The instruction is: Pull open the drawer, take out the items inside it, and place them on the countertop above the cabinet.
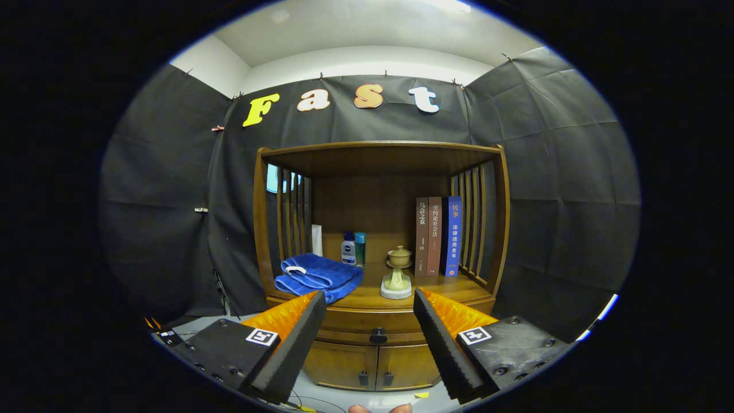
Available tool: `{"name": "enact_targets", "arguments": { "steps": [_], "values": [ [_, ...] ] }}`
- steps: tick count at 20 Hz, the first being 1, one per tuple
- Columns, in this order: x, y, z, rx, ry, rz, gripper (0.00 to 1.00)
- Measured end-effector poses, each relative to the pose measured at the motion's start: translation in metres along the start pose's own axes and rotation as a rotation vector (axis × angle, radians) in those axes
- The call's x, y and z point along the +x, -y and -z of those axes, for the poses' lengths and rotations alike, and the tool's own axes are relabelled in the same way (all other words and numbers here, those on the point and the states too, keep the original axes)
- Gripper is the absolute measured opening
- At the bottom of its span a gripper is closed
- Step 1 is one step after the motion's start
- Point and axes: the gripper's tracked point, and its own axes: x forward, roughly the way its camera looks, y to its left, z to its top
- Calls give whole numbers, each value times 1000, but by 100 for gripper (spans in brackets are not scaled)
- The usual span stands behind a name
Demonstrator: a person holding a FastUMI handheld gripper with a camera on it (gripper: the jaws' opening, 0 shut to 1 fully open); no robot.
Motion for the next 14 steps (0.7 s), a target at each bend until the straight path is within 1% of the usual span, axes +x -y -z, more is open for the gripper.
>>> {"name": "enact_targets", "arguments": {
  "steps": [6, 14],
  "values": [
    [3, 9, 2, 4, -8, 26, 98],
    [5, 7, -1, 25, 0, 14, 99]
  ]
}}
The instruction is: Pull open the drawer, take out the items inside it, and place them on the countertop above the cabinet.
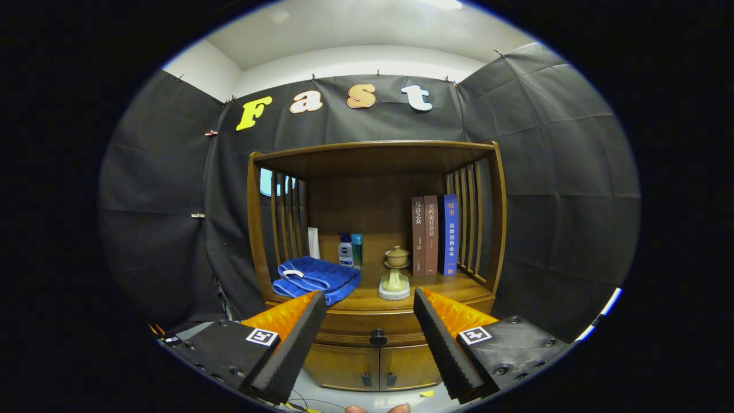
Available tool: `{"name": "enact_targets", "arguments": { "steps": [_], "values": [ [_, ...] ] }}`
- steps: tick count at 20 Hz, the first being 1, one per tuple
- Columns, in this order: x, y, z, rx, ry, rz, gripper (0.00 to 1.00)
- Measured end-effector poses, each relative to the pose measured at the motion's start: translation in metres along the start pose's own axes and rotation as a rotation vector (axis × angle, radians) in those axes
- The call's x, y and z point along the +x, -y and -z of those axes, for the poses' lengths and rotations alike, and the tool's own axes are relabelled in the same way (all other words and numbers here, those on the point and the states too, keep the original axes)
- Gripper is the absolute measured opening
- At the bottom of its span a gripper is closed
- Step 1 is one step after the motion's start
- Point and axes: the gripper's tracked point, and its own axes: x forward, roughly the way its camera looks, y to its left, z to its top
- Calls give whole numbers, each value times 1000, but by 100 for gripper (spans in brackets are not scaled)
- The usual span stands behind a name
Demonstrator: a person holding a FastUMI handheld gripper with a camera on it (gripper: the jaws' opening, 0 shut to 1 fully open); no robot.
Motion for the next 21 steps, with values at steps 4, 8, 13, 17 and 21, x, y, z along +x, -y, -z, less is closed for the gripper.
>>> {"name": "enact_targets", "arguments": {
  "steps": [4, 8, 13, 17, 21],
  "values": [
    [0, 0, -1, -6, 6, 1, 99],
    [0, 1, -4, 5, 17, 7, 99],
    [0, -3, -4, -1, 20, -8, 98],
    [0, -6, -5, -1, 21, -17, 98],
    [0, -7, -9, -8, 32, -19, 99]
  ]
}}
